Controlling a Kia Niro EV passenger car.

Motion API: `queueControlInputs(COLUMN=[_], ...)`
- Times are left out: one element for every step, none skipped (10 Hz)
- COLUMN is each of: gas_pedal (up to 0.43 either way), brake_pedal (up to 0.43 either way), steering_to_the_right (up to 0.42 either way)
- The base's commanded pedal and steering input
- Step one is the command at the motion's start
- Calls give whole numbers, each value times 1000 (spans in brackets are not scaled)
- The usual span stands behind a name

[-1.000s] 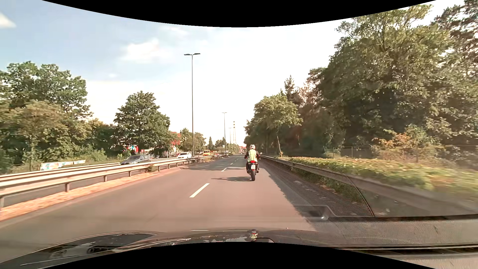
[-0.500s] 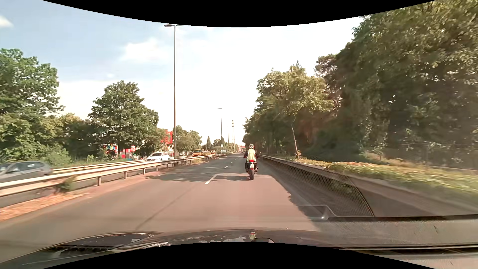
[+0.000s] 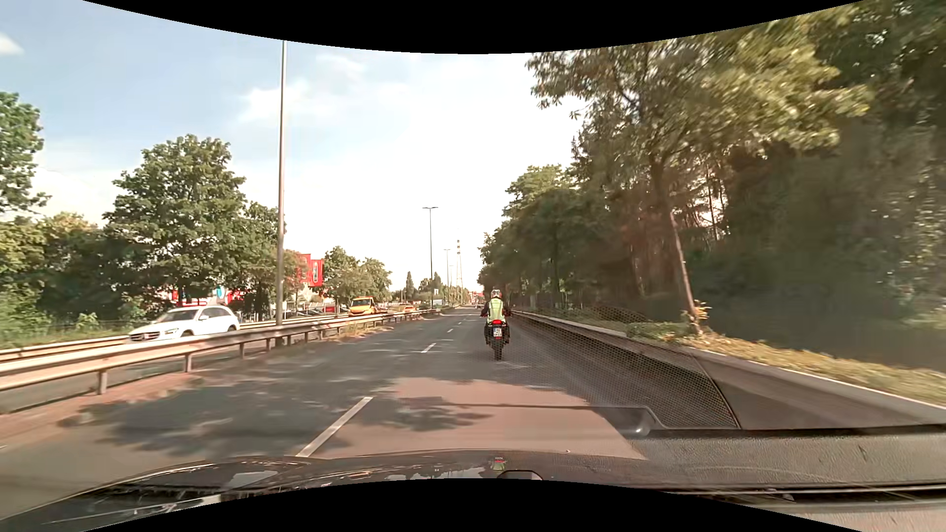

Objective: Follow the waypoints while adhering to traffic rules and regulations

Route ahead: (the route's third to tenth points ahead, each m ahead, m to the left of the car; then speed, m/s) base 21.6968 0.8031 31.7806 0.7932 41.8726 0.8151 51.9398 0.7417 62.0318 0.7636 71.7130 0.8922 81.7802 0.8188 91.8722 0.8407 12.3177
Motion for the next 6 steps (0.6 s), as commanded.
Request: queueControlInputs(gas_pedal=[138,138,138,138,138,138], brake_pedal=[0,0,0,0,0,0], steering_to_the_right=[0,0,0,0,0,0])
